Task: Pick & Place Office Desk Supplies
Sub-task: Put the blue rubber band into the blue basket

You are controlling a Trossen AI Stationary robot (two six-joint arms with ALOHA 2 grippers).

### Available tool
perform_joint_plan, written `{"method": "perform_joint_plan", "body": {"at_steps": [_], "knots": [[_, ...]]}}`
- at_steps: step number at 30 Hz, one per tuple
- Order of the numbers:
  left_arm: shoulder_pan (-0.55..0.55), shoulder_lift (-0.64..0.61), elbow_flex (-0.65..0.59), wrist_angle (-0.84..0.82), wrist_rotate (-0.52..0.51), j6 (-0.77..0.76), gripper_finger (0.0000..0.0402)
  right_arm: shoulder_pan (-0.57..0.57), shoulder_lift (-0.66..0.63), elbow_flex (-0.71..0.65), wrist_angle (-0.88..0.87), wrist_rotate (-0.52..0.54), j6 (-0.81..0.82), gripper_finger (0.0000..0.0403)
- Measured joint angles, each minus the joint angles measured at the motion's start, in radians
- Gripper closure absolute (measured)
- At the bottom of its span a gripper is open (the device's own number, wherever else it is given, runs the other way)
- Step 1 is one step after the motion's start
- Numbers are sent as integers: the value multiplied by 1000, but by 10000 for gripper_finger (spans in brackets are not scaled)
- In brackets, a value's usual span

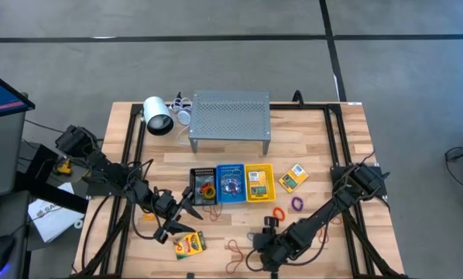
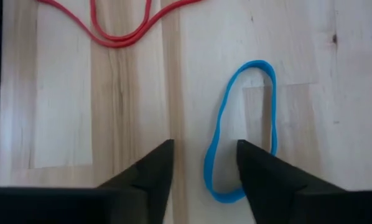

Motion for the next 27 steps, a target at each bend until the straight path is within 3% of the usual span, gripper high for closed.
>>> {"method": "perform_joint_plan", "body": {"at_steps": [11, 27], "knots": [[0, 0, 0, 0, 0, 0, 211, 0, 0, 0, 11, -7, -5, 393], [0, 0, 0, -1, 2, 0, 211, 2, -32, -1, 2, -20, -39, 401]]}}
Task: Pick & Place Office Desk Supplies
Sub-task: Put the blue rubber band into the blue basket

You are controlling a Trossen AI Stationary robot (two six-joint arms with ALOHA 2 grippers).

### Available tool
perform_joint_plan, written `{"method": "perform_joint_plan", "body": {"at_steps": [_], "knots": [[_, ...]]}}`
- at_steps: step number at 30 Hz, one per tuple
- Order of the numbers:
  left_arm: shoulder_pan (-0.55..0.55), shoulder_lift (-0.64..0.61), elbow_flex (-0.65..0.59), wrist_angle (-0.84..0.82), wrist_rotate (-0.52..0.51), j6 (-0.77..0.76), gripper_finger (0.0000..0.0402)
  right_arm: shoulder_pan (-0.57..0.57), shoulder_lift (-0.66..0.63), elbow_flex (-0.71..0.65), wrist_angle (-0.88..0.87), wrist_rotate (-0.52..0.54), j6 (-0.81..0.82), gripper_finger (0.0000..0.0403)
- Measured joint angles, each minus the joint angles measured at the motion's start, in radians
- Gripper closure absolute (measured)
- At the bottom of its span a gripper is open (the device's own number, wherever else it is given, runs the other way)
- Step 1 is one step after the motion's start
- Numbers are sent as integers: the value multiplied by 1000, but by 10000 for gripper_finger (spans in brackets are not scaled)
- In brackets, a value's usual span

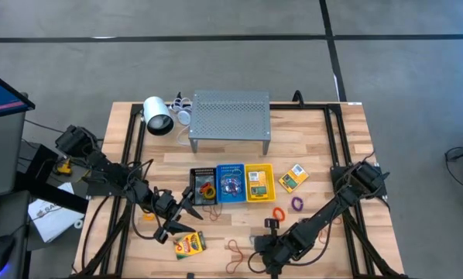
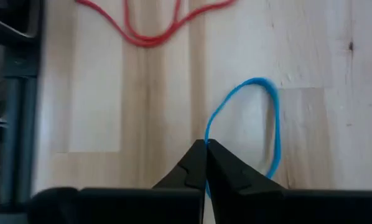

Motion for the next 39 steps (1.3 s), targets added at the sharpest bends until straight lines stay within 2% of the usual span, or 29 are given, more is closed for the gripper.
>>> {"method": "perform_joint_plan", "body": {"at_steps": [10, 20, 25, 33, 39], "knots": [[0, 0, 0, 0, 2, 0, 211, 1, -157, 0, -46, 28, -61, 402], [0, 0, 0, -1, 2, 0, 211, 82, -345, 0, -46, 262, -252, 403], [0, 0, 0, -1, 1, 0, 211, 112, -422, -69, -19, 309, -265, 403], [-1, 0, 0, -1, -2, 0, 211, 117, -559, -336, 324, 299, -300, 403], [0, 0, 0, -1, -2, 0, 211, 100, -645, -538, 740, 161, -447, 403]]}}
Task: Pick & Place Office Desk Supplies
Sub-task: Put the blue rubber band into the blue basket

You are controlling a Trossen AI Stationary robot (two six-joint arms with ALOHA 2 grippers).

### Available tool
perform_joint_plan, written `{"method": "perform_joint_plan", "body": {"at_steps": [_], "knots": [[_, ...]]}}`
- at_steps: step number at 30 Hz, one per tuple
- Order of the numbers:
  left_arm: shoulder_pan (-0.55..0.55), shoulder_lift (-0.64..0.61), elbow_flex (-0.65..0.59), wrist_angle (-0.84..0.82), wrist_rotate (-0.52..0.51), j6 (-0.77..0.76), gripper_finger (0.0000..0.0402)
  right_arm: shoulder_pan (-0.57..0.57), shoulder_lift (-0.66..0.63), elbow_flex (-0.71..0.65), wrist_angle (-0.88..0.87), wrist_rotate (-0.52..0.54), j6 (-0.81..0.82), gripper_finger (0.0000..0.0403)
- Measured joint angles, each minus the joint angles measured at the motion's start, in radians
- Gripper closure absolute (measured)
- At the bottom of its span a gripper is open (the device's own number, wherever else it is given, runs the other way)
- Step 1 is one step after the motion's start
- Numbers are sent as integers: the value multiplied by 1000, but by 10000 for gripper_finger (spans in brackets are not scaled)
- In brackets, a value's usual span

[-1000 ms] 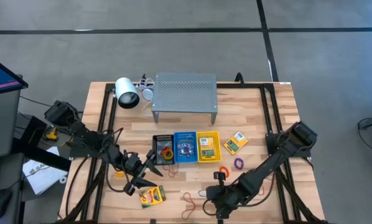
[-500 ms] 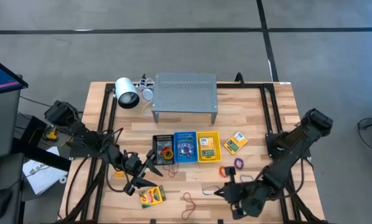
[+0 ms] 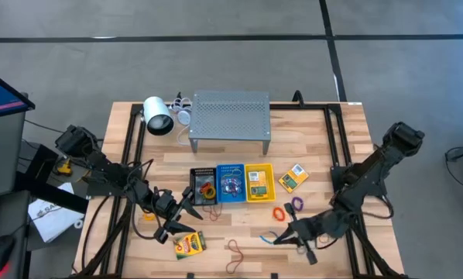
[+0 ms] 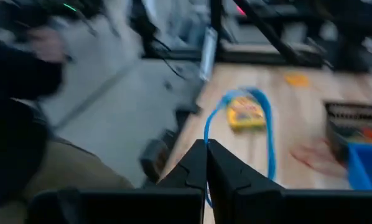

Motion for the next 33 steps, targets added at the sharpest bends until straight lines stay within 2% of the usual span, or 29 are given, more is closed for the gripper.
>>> {"method": "perform_joint_plan", "body": {"at_steps": [8, 18, 26, 33], "knots": [[0, 0, 0, -3, 1, 0, 211, -113, -13, -195, 451, -288, -78, 403], [0, 0, 0, -12, 3, 0, 211, -294, 109, -212, 606, -554, -79, 403], [0, 0, 0, -38, 3, 5, 211, -440, 230, -212, 761, -721, -76, 403], [0, 0, 0, -51, -17, 9, 211, -560, 339, -202, 924, -844, -9, 403]]}}
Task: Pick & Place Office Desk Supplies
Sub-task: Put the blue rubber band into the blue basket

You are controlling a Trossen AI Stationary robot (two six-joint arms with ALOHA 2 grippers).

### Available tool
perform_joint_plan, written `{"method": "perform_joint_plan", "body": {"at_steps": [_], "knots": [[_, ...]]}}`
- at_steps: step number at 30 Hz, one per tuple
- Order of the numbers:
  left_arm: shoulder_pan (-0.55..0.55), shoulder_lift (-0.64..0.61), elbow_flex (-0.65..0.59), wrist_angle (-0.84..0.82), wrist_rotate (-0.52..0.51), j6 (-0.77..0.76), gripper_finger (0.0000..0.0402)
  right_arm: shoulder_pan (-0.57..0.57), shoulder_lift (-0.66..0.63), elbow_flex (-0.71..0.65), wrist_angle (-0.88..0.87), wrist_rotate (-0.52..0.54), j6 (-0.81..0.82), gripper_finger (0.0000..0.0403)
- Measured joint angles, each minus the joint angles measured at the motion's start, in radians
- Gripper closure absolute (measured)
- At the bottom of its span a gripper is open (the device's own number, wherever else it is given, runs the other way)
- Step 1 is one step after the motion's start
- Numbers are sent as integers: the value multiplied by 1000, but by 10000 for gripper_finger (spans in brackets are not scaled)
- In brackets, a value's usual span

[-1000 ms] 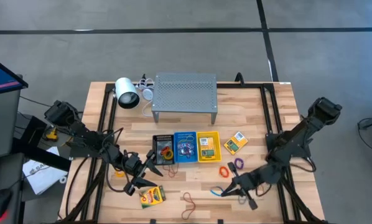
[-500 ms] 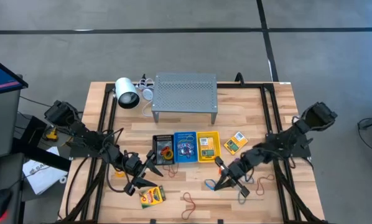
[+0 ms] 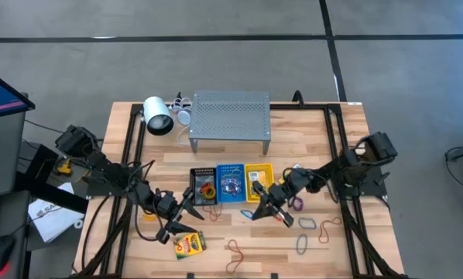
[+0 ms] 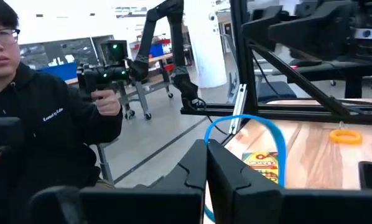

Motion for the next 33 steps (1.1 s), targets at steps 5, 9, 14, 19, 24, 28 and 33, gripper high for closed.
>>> {"method": "perform_joint_plan", "body": {"at_steps": [5, 9, 14, 19, 24, 28, 33], "knots": [[0, 0, 0, -87, -172, 0, 211, -58, 67, 78, 22, -113, -2, 403], [38, 0, 0, -115, -233, -1, 211, -114, 113, 156, 15, -230, -2, 403], [129, 0, 0, -149, -165, -6, 211, -177, 144, 235, -10, -350, 8, 403], [204, 0, 7, -172, -88, -6, 211, -212, 143, 270, -47, -412, 12, 403], [256, 0, 57, -234, -23, 42, 211, -226, 143, 278, -57, -429, 12, 403], [287, 0, 113, -319, 30, 71, 211, -234, 143, 278, -53, -429, 10, 403], [311, 0, 169, -400, 88, 90, 211, -235, 143, 278, -46, -428, -4, 403]]}}
